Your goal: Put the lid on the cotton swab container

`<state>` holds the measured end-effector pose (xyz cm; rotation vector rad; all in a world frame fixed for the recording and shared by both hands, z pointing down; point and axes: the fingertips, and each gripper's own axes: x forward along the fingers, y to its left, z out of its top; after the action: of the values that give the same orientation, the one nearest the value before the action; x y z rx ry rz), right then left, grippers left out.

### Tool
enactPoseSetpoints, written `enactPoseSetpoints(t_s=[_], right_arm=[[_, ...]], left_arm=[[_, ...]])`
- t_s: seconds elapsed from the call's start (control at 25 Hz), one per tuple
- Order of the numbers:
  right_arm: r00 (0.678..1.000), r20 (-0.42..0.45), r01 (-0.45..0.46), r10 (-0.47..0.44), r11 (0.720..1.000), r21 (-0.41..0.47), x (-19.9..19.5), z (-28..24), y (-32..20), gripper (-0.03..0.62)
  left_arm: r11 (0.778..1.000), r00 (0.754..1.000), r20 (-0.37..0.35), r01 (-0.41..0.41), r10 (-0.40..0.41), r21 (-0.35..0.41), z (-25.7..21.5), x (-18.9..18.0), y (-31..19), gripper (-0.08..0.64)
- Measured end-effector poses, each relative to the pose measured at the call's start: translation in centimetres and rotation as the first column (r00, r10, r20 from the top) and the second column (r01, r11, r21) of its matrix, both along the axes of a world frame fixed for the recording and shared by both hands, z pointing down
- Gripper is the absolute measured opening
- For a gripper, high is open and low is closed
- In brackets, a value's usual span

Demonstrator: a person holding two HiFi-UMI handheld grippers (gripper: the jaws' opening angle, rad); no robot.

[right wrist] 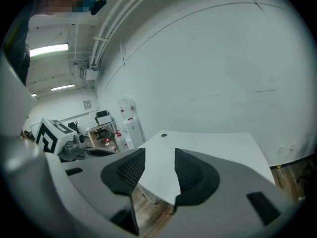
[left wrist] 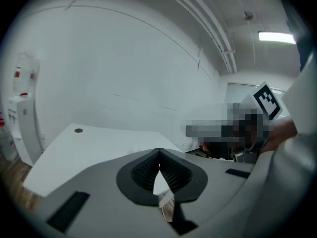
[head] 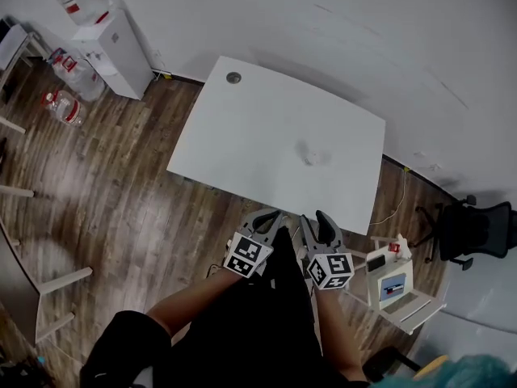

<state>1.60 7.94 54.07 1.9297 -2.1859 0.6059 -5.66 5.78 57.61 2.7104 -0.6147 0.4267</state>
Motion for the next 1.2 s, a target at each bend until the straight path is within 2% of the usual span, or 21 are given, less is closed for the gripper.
enactPoseSetpoints(t_s=[0.08, 0.24, 0.36, 0.56, 0.68, 0.8, 1.0, 1.2], right_arm=[[1.0, 0.015, 0.001, -0.001, 1.0, 0.005, -1.2, -0.7, 1.0, 0.198], [1.0, 0.006, 0.01, -0.01, 0.999, 0.046, -3.1, -3.0, 2.8, 0.192], [0.999, -0.008, 0.036, -0.036, 0.996, 0.082, -4.6, -4.1, 3.7, 0.183], [0.997, 0.038, 0.057, -0.062, 0.991, 0.12, -6.0, -5.2, 6.6, 0.132], [0.999, 0.044, 0.023, -0.029, 0.992, 0.126, -5.0, -5.8, 9.0, 0.097], [0.999, 0.035, -0.036, 0.031, 0.985, 0.169, -3.4, -7.4, 10.8, 0.06], [0.995, -0.075, -0.047, 0.068, 0.967, 0.249, -2.5, -10.2, 12.3, 0.052], [0.987, -0.136, -0.053, 0.09, 0.966, 0.254, -2.1, -10.5, 13.5, 0.051]], left_arm=[[0.999, 0.999, -0.004, 0.04, -0.04, 0.0, -0.7, -1.1, 1.0, 0.012], [0.995, 0.991, -0.09, 0.098, -0.1, -0.025, -3.8, -2.2, 3.1, 0.012], [0.988, 0.984, -0.097, 0.151, -0.149, 0.017, -5.7, -3.2, 3.9, 0.012], [0.973, 0.975, -0.094, 0.209, -0.2, 0.094, -8.6, -3.2, 6.1, 0.012], [0.972, 0.977, -0.087, 0.205, -0.196, 0.116, -10.1, -1.7, 8.2, 0.012], [0.966, 0.983, -0.086, 0.173, -0.16, 0.189, -11.9, -0.3, 9.9, 0.012], [0.953, 0.983, -0.101, 0.172, -0.151, 0.251, -13.2, 0.9, 11.4, 0.012], [0.943, 0.984, -0.107, 0.17, -0.145, 0.285, -13.4, 1.4, 12.2, 0.012]])
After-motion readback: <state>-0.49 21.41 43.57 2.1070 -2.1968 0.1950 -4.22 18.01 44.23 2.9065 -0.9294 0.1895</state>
